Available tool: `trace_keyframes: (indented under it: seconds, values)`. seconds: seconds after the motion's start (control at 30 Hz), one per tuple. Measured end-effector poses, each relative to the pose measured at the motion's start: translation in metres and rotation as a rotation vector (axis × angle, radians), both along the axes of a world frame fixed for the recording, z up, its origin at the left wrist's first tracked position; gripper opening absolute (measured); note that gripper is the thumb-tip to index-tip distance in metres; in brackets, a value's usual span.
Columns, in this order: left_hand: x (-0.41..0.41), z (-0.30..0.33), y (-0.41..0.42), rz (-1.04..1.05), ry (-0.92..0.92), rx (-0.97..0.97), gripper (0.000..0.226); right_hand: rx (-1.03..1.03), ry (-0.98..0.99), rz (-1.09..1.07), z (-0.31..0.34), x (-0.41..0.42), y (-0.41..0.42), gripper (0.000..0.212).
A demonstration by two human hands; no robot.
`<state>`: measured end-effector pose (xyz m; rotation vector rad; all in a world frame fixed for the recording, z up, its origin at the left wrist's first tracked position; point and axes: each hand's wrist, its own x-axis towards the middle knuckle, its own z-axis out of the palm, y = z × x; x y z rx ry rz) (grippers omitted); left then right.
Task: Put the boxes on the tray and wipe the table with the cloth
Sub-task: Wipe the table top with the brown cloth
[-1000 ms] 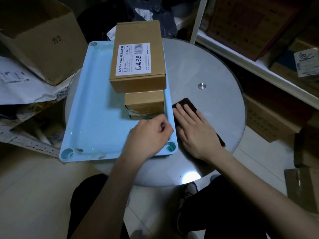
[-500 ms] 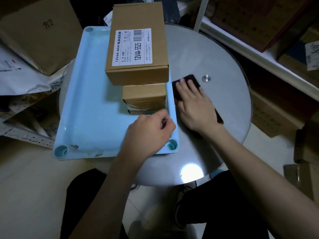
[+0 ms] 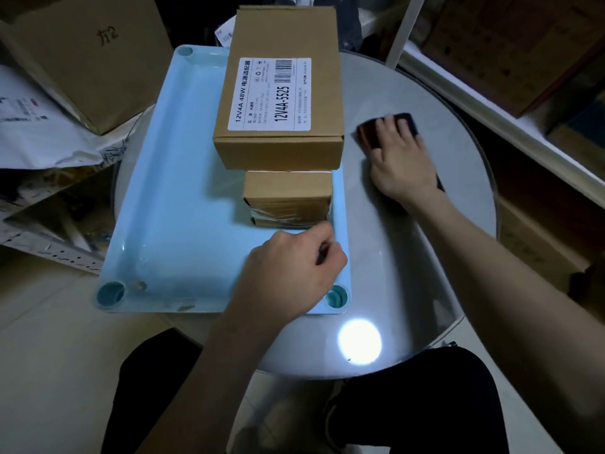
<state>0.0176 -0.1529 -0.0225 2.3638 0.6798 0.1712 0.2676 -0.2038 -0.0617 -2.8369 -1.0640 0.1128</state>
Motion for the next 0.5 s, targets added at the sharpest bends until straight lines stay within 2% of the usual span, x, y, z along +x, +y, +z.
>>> trace_keyframes:
  seconds: [0.1, 0.2, 0.27, 0.33, 0.5]
  values:
    - [0.000, 0.000, 0.000, -0.009, -0.009, 0.024, 0.023, 0.018, 0.020, 0.190, 0.000, -0.031, 0.012, 0.061]
    - [-0.002, 0.002, -0.002, -0.019, -0.012, 0.047, 0.024, -0.007, 0.046, 0.381, 0.006, -0.057, -0.039, 0.068]
    - [-0.001, -0.001, -0.001, -0.021, -0.018, 0.052, 0.024, -0.002, 0.056, 0.334, 0.006, -0.047, -0.077, 0.066]
    - [-0.003, -0.001, -0.002, -0.013, -0.024, 0.060, 0.024, 0.005, 0.058, 0.194, 0.008, -0.017, -0.092, 0.064]
    - [-0.001, 0.003, -0.001, -0.020, -0.026, 0.065, 0.025, 0.017, 0.003, -0.005, 0.005, 0.053, -0.016, 0.062]
